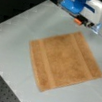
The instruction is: Folding a towel twice
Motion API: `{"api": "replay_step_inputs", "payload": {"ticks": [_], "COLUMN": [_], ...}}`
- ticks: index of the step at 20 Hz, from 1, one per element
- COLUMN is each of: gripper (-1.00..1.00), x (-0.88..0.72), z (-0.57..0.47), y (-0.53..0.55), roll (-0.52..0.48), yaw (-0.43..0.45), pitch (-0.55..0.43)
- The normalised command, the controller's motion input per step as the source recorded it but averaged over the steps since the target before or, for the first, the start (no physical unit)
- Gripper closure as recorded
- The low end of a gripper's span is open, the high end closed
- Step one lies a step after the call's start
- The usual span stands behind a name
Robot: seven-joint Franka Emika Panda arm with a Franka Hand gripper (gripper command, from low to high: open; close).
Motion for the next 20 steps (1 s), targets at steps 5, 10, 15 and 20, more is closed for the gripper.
{"api": "replay_step_inputs", "payload": {"ticks": [5, 10, 15, 20], "gripper": [-1.00, -1.00, -1.00, -1.00], "x": [0.22, 0.47, 0.67, 0.83], "z": [0.07, 0.20, 0.21, 0.17], "y": [-0.22, -0.22, -0.10, 0.06], "roll": [0.175, 0.178, 0.130, 0.044], "yaw": [-0.341, -0.233, -0.250, -0.395], "pitch": [0.167, 0.197, 0.212, 0.302]}}
